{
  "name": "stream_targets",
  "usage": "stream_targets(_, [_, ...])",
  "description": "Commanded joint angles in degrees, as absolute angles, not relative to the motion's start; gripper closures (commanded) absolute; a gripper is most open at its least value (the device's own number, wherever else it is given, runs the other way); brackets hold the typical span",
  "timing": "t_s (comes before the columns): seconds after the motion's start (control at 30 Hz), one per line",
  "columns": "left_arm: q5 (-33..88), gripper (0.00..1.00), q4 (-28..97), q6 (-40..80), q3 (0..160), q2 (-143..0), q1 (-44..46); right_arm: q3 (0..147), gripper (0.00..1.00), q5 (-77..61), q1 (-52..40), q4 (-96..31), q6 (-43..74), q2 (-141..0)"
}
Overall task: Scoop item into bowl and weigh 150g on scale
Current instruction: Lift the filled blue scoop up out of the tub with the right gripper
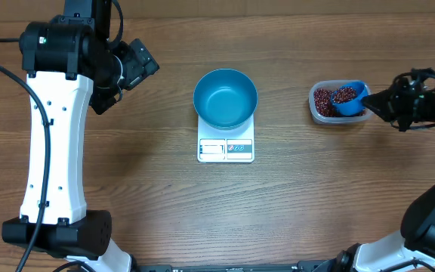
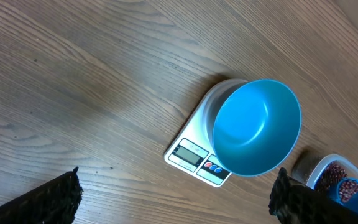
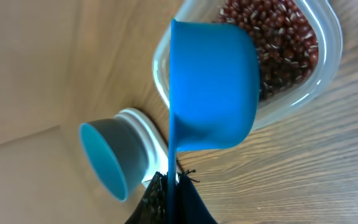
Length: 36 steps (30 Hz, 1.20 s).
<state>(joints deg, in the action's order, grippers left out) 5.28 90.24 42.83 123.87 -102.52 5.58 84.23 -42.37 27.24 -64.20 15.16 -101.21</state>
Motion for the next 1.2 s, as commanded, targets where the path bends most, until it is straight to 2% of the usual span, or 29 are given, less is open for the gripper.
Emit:
stream_targets(0.0, [4.4, 0.00, 90.2, 41.5, 124.7, -101.9, 5.7, 84.3, 0.96, -50.0, 28.6, -64.5, 11.2, -101.5])
stream_targets(0.57, [4.4, 0.01, 90.2, 41.5, 124.7, -101.9, 5.7, 84.3, 0.96, -61.2, 29.0, -64.3, 4.1, -101.6])
stream_targets(1.17, [4.4, 0.00, 89.7, 41.6, 124.7, -101.9, 5.7, 84.3, 0.96, -64.7, 31.0, -64.5, 1.6, -101.6])
